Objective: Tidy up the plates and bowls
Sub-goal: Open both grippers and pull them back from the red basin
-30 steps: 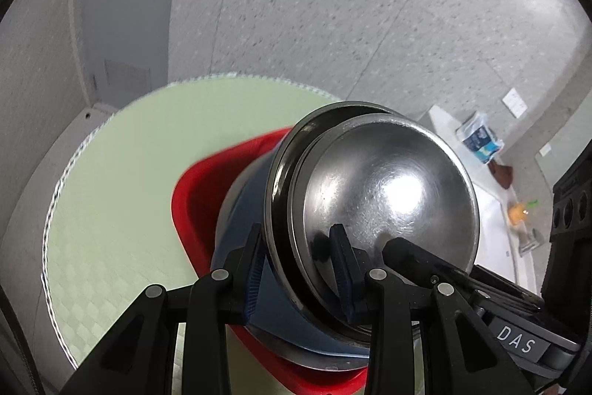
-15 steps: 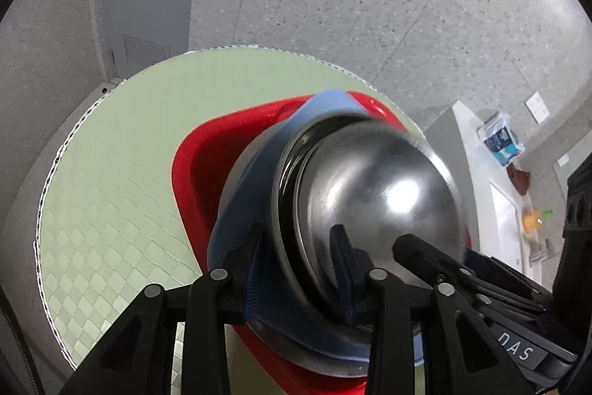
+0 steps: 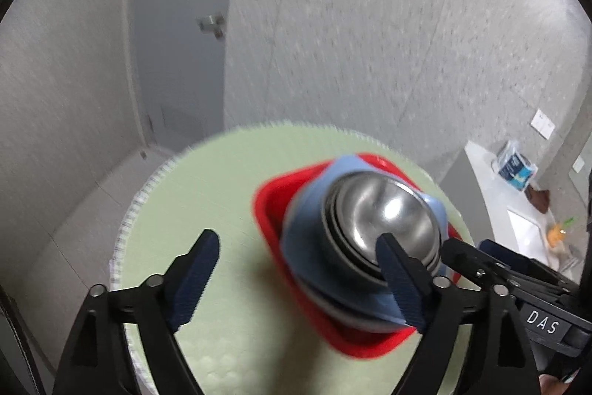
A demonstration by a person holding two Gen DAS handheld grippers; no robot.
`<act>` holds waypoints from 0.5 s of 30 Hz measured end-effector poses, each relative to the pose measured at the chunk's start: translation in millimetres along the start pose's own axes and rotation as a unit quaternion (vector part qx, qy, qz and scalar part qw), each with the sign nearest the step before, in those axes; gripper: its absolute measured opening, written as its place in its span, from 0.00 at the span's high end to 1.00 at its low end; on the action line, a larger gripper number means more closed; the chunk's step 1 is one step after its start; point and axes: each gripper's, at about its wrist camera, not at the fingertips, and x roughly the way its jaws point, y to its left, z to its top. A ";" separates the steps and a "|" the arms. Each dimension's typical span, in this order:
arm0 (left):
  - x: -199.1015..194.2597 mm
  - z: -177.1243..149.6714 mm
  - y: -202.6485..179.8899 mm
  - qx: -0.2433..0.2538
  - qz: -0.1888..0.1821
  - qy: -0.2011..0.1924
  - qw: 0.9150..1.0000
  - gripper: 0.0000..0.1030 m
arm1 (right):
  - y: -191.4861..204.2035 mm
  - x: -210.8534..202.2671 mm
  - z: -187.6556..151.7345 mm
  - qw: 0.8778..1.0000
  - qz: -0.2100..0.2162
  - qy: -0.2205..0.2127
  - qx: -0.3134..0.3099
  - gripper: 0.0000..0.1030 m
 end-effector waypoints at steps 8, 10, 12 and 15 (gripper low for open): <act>-128.7 -71.2 14.6 0.044 0.047 -0.119 0.991 0.01 | 53.8 -92.8 -64.2 0.995 -0.041 -0.081 -0.037 0.09; -162.5 -97.0 19.8 0.056 0.045 -0.132 0.989 0.01 | 65.6 -116.9 -86.7 0.994 -0.049 -0.095 -0.037 0.08; -186.7 -117.7 24.1 0.065 0.042 -0.138 0.987 0.01 | 76.5 -142.1 -110.4 0.991 -0.059 -0.111 -0.036 0.08; -232.3 -158.3 37.3 0.074 0.040 -0.153 0.985 0.01 | 95.0 -179.7 -147.5 0.987 -0.082 -0.133 -0.037 0.04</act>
